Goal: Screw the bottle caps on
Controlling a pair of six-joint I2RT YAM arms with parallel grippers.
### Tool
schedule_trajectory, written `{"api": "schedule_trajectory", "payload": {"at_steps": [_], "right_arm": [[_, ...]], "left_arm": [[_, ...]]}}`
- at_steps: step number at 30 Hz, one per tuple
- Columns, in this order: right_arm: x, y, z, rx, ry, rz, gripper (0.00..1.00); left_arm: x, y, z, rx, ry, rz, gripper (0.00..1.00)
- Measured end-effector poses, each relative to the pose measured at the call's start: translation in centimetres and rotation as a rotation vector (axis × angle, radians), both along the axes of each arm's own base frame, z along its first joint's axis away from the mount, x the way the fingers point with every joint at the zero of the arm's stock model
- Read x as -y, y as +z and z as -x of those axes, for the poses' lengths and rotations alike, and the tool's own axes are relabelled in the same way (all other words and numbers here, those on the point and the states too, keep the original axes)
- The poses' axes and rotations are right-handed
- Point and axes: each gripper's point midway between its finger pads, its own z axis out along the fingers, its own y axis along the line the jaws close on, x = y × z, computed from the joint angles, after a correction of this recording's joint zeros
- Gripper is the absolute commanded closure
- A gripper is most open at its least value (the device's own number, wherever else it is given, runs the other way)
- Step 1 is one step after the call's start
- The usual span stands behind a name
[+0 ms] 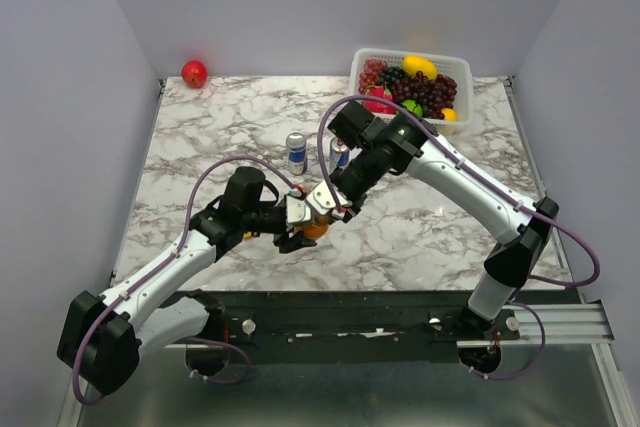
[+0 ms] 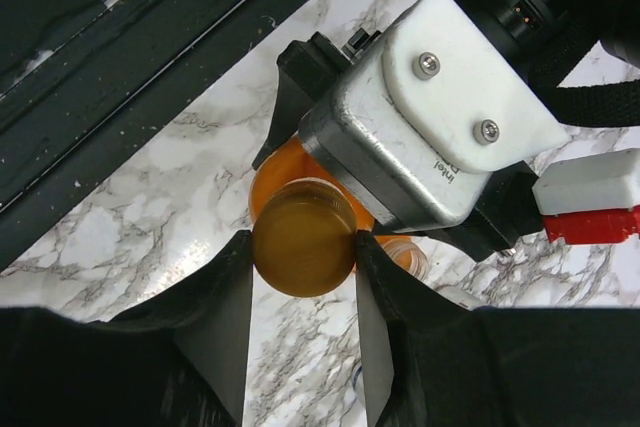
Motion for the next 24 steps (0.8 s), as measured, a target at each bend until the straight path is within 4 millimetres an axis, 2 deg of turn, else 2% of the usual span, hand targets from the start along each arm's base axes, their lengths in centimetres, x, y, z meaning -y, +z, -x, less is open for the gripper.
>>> {"api": "schedule_trajectory", "payload": {"at_steps": [16,24], "right_arm": [[-1.6,-0.1,-1.7,-0.172,-0.229,0.05,0.67],[-2.5,-0.4,-3.2,-0.264,-0.384,0.097,0.69]], "left_arm": [[-2.2,0.5,-1.8,0.042,0.251,0.028,1.0],[-2.9,0.3,-2.8,0.011,0.352,0.013,1.0]]}}
